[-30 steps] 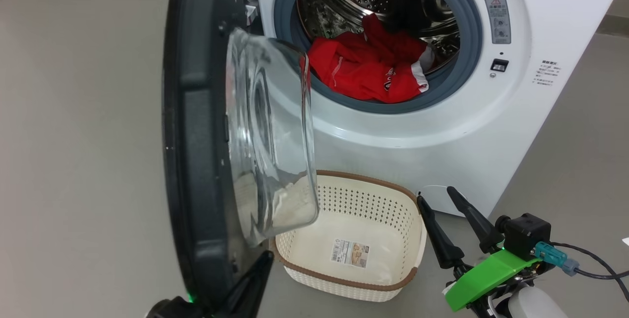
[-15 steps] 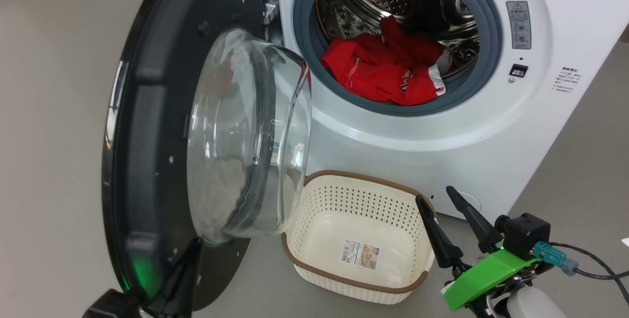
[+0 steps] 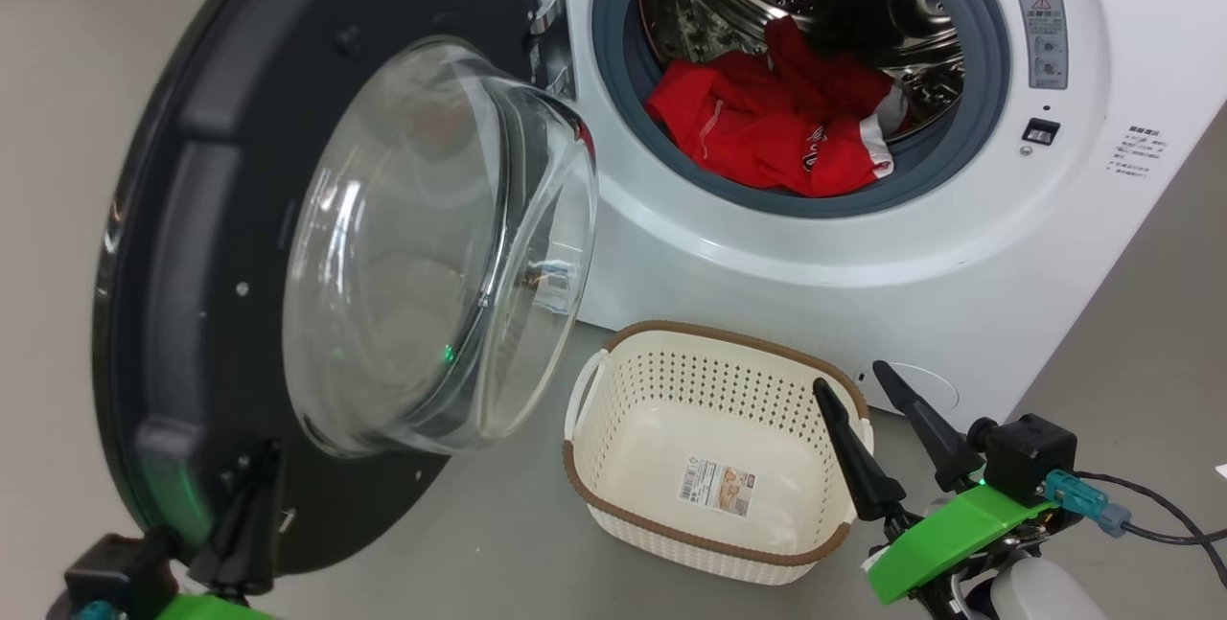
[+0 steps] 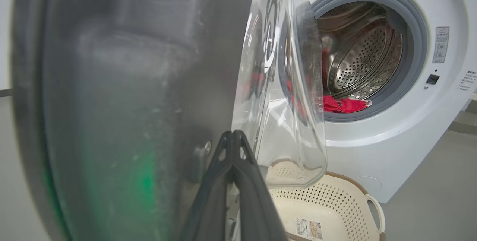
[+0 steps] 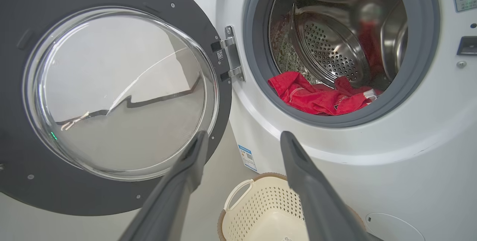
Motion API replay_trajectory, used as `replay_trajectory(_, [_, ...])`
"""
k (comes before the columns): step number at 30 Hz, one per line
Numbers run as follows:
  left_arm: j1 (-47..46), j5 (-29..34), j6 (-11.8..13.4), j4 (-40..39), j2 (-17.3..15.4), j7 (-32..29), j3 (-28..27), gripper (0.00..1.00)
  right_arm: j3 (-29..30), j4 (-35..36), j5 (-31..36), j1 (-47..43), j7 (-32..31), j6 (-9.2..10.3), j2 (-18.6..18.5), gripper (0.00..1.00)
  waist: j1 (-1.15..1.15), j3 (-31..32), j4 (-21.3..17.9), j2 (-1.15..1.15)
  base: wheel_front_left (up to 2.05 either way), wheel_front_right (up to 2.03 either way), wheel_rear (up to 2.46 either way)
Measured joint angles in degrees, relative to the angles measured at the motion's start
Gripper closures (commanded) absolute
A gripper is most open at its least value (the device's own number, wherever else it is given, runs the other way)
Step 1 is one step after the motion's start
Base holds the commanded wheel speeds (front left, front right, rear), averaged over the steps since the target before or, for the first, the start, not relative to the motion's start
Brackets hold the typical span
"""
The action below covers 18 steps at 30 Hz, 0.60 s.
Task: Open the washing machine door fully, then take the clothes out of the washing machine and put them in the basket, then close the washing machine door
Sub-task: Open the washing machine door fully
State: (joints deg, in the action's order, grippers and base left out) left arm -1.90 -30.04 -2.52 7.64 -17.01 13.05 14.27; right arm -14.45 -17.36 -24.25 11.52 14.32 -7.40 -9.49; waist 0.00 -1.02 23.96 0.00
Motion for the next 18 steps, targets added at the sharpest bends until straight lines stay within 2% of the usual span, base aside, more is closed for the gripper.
replay_trajectory(9, [-4.15, -1.04, 0.27, 5.19, -2.19, -1.59, -2.05, 1.00, 0.01, -0.01, 0.23, 0.02, 0.00, 0.00, 0.15, 0.00, 0.00, -1.35, 1.00, 0.00, 0.00, 0.00, 0.00])
replay_trajectory(18, [-10.30, -1.92, -0.46, 13.95, -4.98, -2.97, -3.61, 1.00, -0.04, -0.14, 0.48, 0.20, 0.00, 0.00, 0.27, 0.00, 0.00, -2.70, 1.60, 0.00, 0.00, 0.00, 0.00])
